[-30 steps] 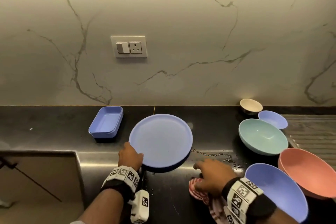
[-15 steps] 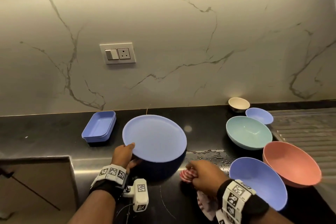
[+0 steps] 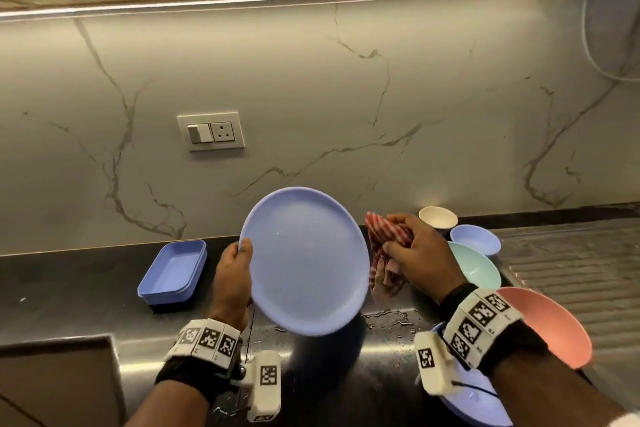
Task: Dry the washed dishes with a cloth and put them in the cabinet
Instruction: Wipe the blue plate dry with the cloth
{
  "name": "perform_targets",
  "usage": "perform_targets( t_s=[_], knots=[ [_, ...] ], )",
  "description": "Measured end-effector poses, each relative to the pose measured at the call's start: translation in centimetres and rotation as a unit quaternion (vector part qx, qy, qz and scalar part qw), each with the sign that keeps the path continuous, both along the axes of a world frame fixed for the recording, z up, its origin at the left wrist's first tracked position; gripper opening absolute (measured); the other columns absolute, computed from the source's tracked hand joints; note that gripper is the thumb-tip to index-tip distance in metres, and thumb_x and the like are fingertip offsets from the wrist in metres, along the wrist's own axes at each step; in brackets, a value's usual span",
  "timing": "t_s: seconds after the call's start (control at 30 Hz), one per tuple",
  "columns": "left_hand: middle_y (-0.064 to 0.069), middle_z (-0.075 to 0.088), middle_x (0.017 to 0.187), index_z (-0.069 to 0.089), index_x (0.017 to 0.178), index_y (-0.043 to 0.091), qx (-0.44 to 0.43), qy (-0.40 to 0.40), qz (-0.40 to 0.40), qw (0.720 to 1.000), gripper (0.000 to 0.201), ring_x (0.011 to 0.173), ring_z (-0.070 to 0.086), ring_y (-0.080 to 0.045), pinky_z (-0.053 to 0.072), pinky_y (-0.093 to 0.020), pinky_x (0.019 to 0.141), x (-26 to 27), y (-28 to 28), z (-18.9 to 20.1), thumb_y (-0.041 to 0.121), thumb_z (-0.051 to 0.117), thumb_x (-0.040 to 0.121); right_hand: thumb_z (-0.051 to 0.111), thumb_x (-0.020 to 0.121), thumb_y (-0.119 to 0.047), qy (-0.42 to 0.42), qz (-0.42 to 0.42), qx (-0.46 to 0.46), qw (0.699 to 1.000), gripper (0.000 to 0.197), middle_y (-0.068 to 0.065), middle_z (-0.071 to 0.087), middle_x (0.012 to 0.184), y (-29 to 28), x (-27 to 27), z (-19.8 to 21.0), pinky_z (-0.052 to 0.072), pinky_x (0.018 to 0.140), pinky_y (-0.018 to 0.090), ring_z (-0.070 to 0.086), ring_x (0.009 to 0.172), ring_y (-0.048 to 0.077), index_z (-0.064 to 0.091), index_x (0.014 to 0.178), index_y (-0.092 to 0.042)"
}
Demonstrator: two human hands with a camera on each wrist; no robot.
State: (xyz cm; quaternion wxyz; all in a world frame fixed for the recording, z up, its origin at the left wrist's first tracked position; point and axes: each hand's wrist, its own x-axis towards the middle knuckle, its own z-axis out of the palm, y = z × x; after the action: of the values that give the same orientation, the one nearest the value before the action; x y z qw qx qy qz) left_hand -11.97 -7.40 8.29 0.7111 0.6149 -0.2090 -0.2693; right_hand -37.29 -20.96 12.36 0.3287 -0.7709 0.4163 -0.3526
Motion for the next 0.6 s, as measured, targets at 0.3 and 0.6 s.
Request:
perform_targets(
  t_s=[0.3,0.6],
  knots=[
    [-0.009,0.072,0.112,0.067,0.118,0.029,-0.087,-0.063,-0.118,0.987,0.030,0.103,0.068,-0.036,0.057,-0.057,0.086,-4.3,-2.5,3.3,0.036,0.040,0.106,0.063,0.086,-0.010,0.014,-0.094,-0.086,0.992,0.034,0.012,0.060,0.111,-2.8,1.3,1.9,0.040,0.084,0.025,0.058,0.099,0.030,0.062,0.120,-0.015],
    [-0.007,0.072,0.120,0.065,0.128,0.023,-0.088,-0.083,-0.206,0.971,0.031,0.112,0.068,-0.031,0.054,-0.047,0.094,-6.3,-3.4,3.7,0.026,0.045,0.104,0.056,0.094,-0.014,-0.030,-0.130,-0.121,0.984,0.034,0.011,0.059,0.115,-2.2,3.8,3.5,0.045,0.095,0.033,0.058,0.103,0.028,0.064,0.126,-0.022]
  ],
)
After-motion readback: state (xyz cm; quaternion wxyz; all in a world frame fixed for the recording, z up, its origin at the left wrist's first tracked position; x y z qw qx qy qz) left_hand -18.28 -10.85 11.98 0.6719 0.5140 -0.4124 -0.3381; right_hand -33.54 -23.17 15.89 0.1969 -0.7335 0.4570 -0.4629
